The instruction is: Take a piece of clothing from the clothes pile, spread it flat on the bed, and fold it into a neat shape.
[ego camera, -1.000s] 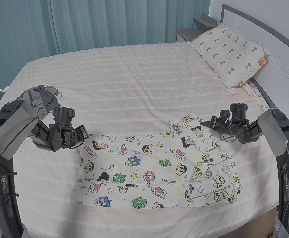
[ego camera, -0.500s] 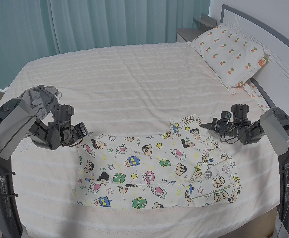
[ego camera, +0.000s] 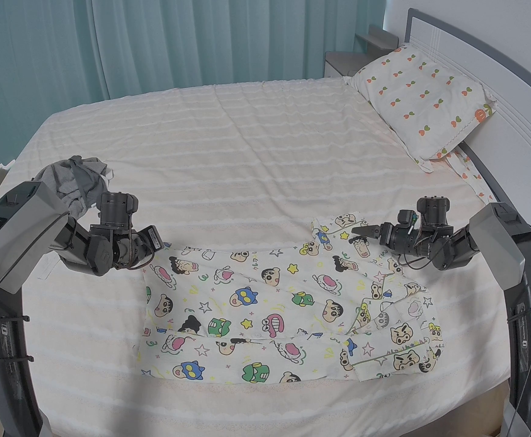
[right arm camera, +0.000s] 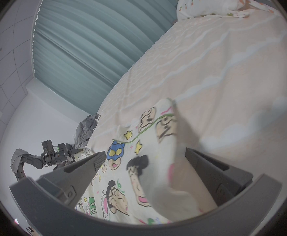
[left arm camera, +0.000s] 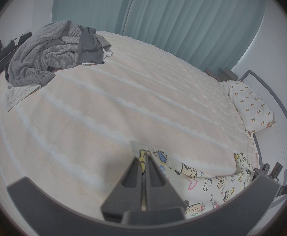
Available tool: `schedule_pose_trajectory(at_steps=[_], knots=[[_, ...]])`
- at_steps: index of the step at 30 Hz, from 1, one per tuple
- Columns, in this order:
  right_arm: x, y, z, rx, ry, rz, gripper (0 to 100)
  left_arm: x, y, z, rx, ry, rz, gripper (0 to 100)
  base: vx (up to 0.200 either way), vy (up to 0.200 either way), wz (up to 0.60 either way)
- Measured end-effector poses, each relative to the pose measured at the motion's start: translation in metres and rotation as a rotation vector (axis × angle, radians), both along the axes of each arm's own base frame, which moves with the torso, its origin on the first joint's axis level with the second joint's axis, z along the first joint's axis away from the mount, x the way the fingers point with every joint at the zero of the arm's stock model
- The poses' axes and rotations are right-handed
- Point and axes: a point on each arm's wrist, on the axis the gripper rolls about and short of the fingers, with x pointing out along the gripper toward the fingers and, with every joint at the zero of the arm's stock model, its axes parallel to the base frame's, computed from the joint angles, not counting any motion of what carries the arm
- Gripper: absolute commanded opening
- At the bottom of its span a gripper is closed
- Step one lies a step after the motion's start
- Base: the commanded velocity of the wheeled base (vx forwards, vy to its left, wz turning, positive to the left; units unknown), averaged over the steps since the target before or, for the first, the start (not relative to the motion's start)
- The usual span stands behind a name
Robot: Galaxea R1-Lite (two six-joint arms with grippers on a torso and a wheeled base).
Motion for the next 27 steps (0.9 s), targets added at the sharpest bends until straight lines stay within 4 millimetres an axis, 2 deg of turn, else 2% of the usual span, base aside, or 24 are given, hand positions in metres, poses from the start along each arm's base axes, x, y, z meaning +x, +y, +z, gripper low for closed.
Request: schedule_pose_trajectory(at_steps=[1,2,6,9,17,27], knots=[[0.000,0.004,-0.001,-0.001,0.000,0.008,100,0.000,0.000,0.000,0.000,0.000,0.000,0,0.000,0.000,0.00],[-0.001,0.009,-0.001,-0.001,0.000,0.018,0,0.000,0.000,0.000,0.000,0.000,0.000,0,0.000,0.000,0.00],[0.000,0.020,-0.002,0.000,0.004,0.041,0,0.000,0.000,0.000,0.001,0.002,0.001,0,0.000,0.000,0.00],[0.000,0.021,-0.004,-0.002,0.008,0.041,0,0.000,-0.001,-0.001,0.001,0.002,0.000,0,0.000,0.000,0.00],[0.002,0.002,-0.006,0.003,-0.070,0.010,0,-0.006,-0.002,-0.004,0.006,0.021,-0.008,0,0.000,0.000,0.00],[-0.011,-0.012,0.000,0.029,-0.097,0.026,0,-0.015,-0.003,0.004,0.008,0.020,-0.009,0,0.000,0.000,0.00]])
